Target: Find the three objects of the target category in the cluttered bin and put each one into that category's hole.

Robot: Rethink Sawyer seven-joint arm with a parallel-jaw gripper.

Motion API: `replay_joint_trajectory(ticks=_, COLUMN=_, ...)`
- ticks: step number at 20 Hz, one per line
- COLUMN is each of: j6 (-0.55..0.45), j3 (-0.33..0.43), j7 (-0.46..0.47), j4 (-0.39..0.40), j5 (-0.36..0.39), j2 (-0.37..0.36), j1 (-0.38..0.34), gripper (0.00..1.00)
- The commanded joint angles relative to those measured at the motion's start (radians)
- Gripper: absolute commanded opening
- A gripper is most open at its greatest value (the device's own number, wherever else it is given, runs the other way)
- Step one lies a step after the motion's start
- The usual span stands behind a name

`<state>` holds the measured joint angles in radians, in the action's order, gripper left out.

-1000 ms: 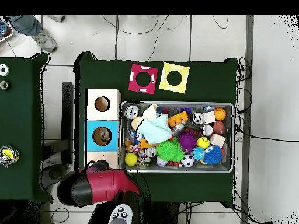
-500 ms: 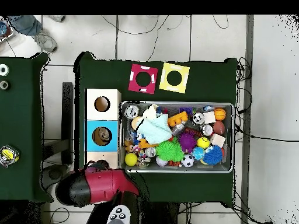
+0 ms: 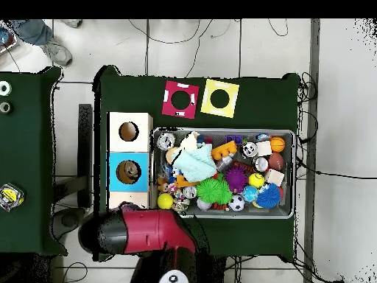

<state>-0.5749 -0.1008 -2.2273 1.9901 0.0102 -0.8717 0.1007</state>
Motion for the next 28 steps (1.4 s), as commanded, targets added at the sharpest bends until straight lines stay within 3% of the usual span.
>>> replay_joint_trajectory(ticks=1, j6=-0.218, j3=0.082, j7=0.049, j4=-0.096, j5=-0.023, j2=-0.093, j1=-0.092, gripper=0.0)
replay_joint_trajectory(ticks=10, j6=-0.299, j3=0.13, j7=0.097, j4=-0.143, j5=-0.007, j2=-0.103, j1=-0.163, gripper=0.0)
replay_joint_trajectory(ticks=14, j6=-0.194, j3=0.152, j7=0.151, j4=-0.139, j5=0.041, j2=-0.052, j1=-0.223, gripper=0.0)
replay_joint_trajectory(ticks=20, j6=0.065, j3=0.191, j7=0.171, j4=-0.138, j5=0.143, j2=0.089, j1=-0.324, gripper=0.0)
replay_joint_trajectory(ticks=28, j6=0.165, j3=0.266, j7=0.199, j4=-0.149, j5=0.246, j2=0.166, j1=-0.472, gripper=0.0)
